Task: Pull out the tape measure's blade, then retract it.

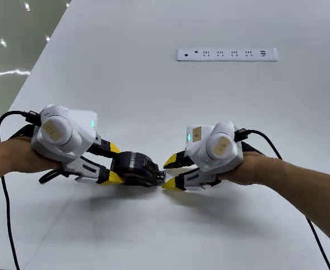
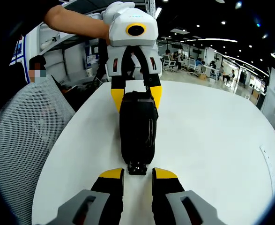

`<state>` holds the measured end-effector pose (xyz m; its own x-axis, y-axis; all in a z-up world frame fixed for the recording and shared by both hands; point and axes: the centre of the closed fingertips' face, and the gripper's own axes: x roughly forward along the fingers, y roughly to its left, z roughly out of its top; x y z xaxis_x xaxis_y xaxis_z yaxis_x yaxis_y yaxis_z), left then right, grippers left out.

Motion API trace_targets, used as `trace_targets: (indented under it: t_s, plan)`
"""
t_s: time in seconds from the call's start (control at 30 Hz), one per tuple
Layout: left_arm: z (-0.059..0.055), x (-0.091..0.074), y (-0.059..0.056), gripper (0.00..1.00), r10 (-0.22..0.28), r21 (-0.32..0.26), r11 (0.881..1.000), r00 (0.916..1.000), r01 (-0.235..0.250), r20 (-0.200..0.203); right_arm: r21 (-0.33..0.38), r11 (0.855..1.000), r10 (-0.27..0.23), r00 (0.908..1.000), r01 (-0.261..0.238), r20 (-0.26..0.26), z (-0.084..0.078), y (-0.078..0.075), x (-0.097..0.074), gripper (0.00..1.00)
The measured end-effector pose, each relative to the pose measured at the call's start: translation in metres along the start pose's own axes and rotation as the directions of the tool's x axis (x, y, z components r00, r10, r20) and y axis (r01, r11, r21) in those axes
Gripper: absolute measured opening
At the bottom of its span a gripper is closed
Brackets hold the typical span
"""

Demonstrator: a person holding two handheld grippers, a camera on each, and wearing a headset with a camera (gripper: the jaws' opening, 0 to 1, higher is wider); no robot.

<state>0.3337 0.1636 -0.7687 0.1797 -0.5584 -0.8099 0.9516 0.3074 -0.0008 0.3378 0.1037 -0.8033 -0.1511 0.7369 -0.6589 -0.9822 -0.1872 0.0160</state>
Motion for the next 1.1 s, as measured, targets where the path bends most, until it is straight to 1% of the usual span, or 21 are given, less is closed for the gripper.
trace_targets:
  t_s: [0.17,0.4,0.5,0.63,0.93,1.1]
  plan:
    - [-0.0002,0.0004,0.0004,0.25,-0.001,-0.007,1.000,1.0000,0.001,0.000,-0.006,1.000,0.002,1.0000,-0.002,-0.007,-0.0004,0.0004,0.0024,0.13]
    - [-0.0001,0.0006,0.0004,0.24,-0.002,-0.015,1.000,1.0000,0.002,0.002,-0.011,1.000,-0.002,1.0000,0.002,-0.008,-0.0002,0.0011,0.0045,0.12]
    - [-0.0001,0.0006,0.0005,0.24,-0.004,-0.019,1.000,1.0000,0.004,0.003,-0.030,1.000,-0.005,1.0000,0.005,-0.003,-0.0006,0.0013,0.0040,0.11]
    - [-0.0001,0.0007,0.0005,0.24,-0.004,-0.023,1.000,1.0000,0.004,0.002,-0.057,0.998,-0.010,0.9999,0.010,-0.013,-0.0011,0.0013,0.0036,0.09]
    - [-0.0007,0.0007,0.0009,0.24,-0.007,-0.033,0.999,1.0000,0.007,0.000,-0.089,0.996,-0.012,0.9997,0.010,-0.019,-0.0016,0.0011,0.0022,0.08]
    - [-0.0010,0.0008,0.0013,0.24,-0.006,-0.040,0.999,1.0000,0.006,-0.001,-0.084,0.996,-0.011,0.9996,0.009,-0.024,-0.0043,-0.0001,-0.0012,0.08]
